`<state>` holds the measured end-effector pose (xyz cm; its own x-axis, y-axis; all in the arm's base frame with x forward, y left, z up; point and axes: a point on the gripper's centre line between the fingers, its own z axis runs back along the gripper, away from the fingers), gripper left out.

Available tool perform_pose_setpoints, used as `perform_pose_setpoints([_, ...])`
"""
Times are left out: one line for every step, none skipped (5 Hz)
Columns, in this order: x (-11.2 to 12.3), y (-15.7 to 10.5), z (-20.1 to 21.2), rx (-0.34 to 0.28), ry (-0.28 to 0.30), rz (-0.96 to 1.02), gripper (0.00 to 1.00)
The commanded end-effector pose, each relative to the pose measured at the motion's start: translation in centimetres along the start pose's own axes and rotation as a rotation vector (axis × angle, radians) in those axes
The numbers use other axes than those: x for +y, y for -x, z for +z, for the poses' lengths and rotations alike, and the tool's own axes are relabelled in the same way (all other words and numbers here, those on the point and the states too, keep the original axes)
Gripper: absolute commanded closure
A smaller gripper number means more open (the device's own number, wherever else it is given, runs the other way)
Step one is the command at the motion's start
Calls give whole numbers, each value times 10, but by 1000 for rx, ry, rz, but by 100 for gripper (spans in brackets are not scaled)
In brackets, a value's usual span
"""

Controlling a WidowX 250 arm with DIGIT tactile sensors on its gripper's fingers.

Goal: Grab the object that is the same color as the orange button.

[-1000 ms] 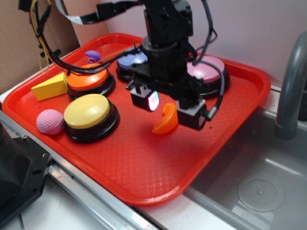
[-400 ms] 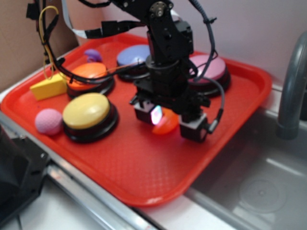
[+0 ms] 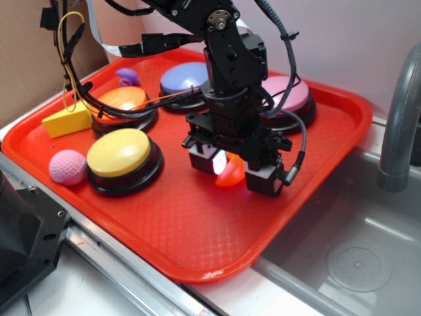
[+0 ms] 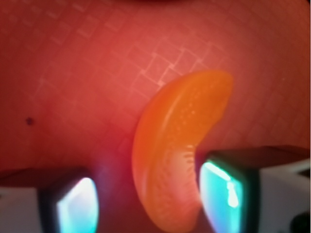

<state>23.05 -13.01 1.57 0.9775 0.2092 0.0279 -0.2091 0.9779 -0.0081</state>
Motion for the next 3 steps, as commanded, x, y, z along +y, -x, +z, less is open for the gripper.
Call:
perform_pose_setpoints([1,-3,-2,-6,-6,-5,100])
perform_pose_setpoints([3,-5,1,-18,-16,-8,100])
perform_pose_setpoints([7,-9,16,-52,-16,8,100])
